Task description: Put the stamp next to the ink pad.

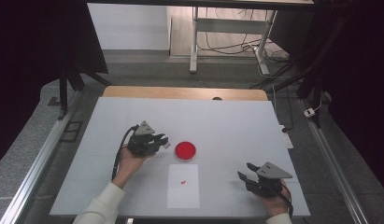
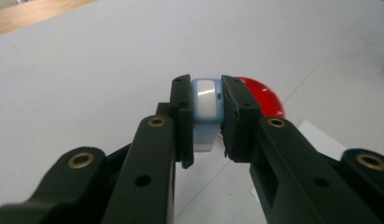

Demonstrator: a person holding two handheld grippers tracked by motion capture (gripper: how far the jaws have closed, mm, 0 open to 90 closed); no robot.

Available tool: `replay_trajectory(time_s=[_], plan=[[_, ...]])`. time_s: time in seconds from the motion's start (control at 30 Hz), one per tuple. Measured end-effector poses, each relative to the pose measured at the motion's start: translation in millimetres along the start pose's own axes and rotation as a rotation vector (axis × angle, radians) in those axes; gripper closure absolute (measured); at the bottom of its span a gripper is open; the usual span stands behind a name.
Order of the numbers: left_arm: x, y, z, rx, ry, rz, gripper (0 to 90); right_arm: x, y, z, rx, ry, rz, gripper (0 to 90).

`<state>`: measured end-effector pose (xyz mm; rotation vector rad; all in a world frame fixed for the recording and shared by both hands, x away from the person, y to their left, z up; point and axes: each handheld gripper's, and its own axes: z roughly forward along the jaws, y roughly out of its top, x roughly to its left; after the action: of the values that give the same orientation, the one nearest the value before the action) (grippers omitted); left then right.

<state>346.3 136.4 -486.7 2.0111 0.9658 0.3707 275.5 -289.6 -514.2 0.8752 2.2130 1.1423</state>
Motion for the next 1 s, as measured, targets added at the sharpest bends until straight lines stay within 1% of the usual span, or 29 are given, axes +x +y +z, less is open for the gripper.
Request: replay_trajectory(time_s=[0.1, 0.43, 0.53, 0.63, 0.7, 0.83, 0.87, 1.0], plan=[[1.5, -1.0, 8.6, 0.029, 0.020, 0.015, 75.5, 0.9, 0.1, 0.8, 0.002, 0.002, -0.004, 48.4], [3.6, -4.7, 23.6, 0.076, 0.038, 0.026, 75.5, 1.3, -0.4, 1.6, 0.009, 0.000, -0.007, 48.2], [4.0, -5.7, 26.3, 0.082, 0.035, 0.025, 75.4, 1.4, -0.7, 2.2, 0.008, 0.000, -0.009, 48.1], [2.7, -5.8, 28.3, 0.078, 0.028, 0.034, 75.4, 1.5, -1.1, 2.5, 0.010, 0.000, -0.003, 48.1], [2.2, -6.0, 29.8, 0.087, 0.031, 0.040, 75.3, 1.4, -1.2, 2.3, 0.013, -0.001, -0.004, 48.1], [2.3, -6.7, 30.7, 0.084, 0.032, 0.034, 74.5, 1.3, -1.1, 1.6, 0.011, -0.005, -0.008, 48.0], [2.3, -6.9, 31.0, 0.082, 0.034, 0.034, 73.2, 1.2, -1.1, 1.4, 0.011, -0.005, -0.008, 48.0], [3.1, -7.4, 32.2, 0.073, 0.022, 0.020, 62.3, 1.1, -0.9, 1.2, 0.007, -0.005, -0.006, 48.0]])
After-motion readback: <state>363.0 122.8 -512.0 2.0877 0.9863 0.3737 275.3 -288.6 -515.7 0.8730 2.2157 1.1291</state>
